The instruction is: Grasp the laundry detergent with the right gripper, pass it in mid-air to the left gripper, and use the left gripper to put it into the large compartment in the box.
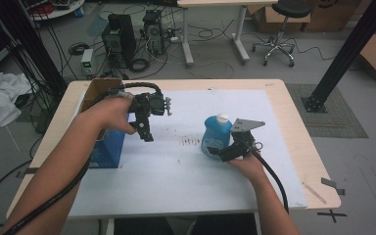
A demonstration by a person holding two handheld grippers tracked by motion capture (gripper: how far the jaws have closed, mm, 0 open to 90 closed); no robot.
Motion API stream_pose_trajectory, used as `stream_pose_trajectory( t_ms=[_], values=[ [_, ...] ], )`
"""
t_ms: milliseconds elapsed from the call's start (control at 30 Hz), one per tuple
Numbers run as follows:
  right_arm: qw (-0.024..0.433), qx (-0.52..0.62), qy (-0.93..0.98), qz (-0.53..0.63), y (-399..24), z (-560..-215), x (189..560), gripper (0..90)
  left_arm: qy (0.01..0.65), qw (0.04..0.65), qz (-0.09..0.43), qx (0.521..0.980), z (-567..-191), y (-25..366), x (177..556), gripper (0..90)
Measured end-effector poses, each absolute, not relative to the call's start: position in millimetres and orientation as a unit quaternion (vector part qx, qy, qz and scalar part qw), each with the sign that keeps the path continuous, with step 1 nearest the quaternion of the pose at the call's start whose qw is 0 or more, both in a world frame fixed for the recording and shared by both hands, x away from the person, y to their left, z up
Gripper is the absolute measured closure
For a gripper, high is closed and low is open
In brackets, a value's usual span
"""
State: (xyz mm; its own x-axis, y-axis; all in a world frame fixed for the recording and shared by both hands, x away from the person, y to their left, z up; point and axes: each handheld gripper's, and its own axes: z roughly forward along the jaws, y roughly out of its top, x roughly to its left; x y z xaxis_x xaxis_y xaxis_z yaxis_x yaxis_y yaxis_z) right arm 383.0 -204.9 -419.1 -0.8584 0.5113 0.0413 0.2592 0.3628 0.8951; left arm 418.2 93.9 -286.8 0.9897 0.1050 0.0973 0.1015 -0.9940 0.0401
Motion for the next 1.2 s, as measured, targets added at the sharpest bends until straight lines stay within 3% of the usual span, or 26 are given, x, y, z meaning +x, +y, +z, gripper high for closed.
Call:
stream_pose_trajectory(
  t_ms=[1200],
  values=[
    [0.137,0.227,0.807,0.528,-206.5,-423.9,380.6,23.1,0.05,0.011,0.048,0.998,-289.9,92.7,418.8,0.1]
  ],
)
